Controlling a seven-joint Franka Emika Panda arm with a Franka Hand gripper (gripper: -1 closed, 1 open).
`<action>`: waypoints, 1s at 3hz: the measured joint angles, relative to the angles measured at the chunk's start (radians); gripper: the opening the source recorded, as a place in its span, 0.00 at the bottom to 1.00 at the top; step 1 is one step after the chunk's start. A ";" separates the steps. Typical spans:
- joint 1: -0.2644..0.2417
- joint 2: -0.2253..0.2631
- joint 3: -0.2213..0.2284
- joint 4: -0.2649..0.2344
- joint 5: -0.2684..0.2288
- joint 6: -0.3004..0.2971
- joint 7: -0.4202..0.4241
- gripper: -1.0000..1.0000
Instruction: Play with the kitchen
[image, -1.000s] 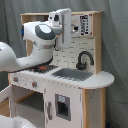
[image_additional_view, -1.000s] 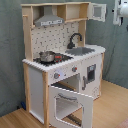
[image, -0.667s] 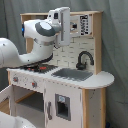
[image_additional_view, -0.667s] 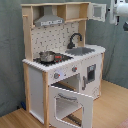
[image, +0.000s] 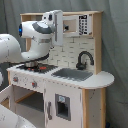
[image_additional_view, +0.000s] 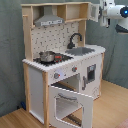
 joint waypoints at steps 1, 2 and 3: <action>-0.002 0.058 0.055 0.061 0.000 -0.002 0.003 0.00; -0.006 0.120 0.094 0.137 0.000 -0.014 0.002 0.00; -0.020 0.187 0.135 0.218 -0.001 -0.037 0.002 0.00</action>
